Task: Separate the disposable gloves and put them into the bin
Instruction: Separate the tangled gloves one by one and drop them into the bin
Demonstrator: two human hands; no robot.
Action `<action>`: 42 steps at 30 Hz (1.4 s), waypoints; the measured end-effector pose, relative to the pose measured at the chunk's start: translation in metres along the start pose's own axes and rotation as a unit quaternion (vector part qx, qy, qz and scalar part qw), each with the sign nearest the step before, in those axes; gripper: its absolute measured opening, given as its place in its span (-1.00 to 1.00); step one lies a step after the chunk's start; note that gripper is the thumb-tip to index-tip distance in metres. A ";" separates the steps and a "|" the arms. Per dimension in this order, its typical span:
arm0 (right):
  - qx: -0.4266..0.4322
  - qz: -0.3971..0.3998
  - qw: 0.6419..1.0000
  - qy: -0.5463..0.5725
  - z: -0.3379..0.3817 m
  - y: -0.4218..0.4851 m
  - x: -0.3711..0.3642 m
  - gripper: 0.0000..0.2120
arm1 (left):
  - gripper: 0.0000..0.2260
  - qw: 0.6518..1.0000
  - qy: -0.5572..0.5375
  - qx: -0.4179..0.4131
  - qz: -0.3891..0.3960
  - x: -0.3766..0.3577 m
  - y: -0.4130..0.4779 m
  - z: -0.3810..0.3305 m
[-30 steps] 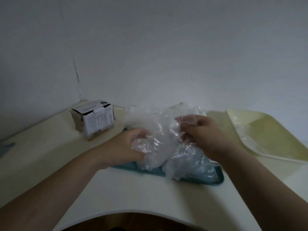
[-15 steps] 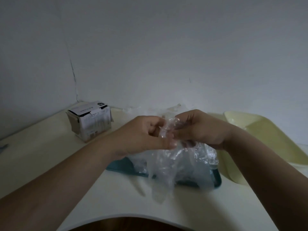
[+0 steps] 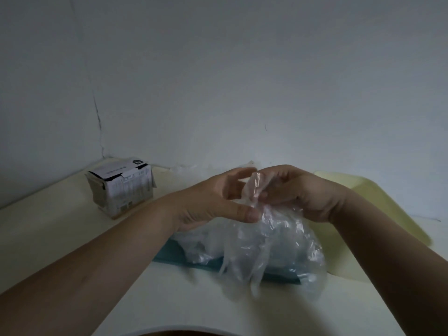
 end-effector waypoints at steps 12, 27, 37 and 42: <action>-0.041 -0.164 0.978 -0.123 -0.014 -0.007 0.043 -0.76 | -0.75 0.984 -0.051 0.049 -0.161 0.034 -0.013 0.003; -0.096 -0.265 0.943 -0.176 0.007 -0.039 0.079 -0.78 | -0.69 0.924 -0.181 0.099 -0.322 0.057 -0.016 -0.012; -0.181 -0.295 0.889 -0.300 0.050 -0.122 0.186 -0.85 | -0.81 0.978 -0.091 -0.003 -0.190 -0.002 0.074 -0.036; -0.242 -0.260 0.865 -0.354 0.023 -0.124 0.223 -0.95 | -0.87 0.977 -0.152 -0.052 -0.142 -0.030 0.103 -0.056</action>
Point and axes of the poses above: each hand's wrist, its own y-axis towards the middle knuckle, its own x-axis out of the back of the hand, z = x × y, the point moved 7 cm from there along y, towards the middle knuckle, and after that the axes turned 5 degrees about -x, right-handed, at the moved point
